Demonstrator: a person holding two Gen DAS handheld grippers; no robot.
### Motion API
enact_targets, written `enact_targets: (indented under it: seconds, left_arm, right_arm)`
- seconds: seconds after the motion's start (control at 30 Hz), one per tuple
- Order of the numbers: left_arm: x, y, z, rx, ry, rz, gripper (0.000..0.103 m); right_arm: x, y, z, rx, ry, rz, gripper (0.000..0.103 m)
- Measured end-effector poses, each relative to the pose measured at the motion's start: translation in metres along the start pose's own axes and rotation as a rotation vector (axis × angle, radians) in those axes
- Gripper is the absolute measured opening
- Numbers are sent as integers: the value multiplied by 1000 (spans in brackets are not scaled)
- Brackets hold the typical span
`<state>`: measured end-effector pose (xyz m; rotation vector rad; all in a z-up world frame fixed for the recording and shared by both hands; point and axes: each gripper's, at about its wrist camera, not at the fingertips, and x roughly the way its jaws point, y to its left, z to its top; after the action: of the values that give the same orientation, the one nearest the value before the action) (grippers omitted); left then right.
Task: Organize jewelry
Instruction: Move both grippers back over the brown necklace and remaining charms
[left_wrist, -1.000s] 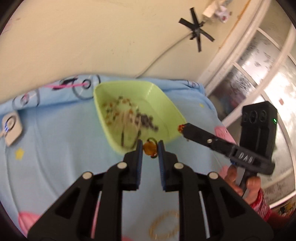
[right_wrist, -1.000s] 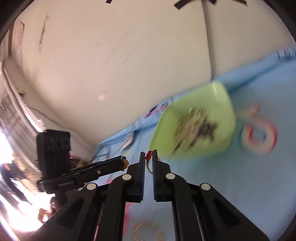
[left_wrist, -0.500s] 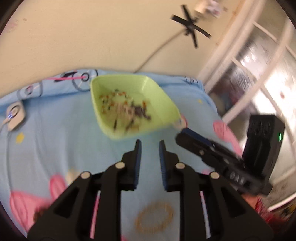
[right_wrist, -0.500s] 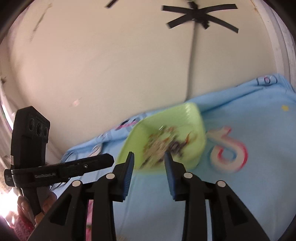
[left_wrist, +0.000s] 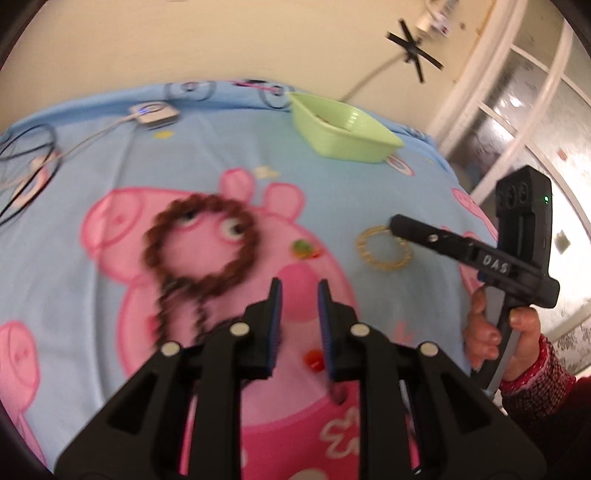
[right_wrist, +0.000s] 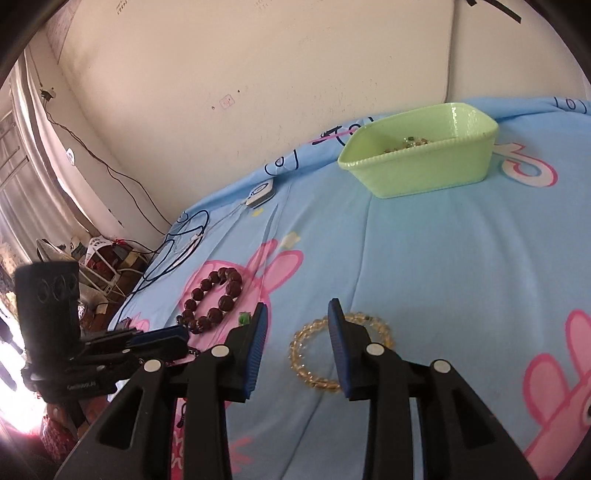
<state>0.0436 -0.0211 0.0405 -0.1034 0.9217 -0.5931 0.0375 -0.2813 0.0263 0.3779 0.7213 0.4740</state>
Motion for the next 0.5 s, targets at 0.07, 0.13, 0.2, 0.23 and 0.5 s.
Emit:
enact_targets:
  seconds: [0.07,0.13,0.2,0.23,0.5]
  left_arm:
    - [-5,11,-6,-36,-9,-2,18]
    - [-9,16,-11,-53,-16,-5,18]
    - [-12,20,-14,-68,-22,-3,18]
    - [-13,23,-16,-75,-22,-2,18]
    - [-10,23,-22,-82,-19,-21,18]
  right_arm:
    - [3,1,-1,0,-4,-11,9]
    - [7,1,-1,-7,-8,-14,9]
    - [8,0,-1,-12,-7,-21,9]
    - [8,0,-1,-12,-7,-22,9]
    - [5,-10,-1,35,-25,-4,9]
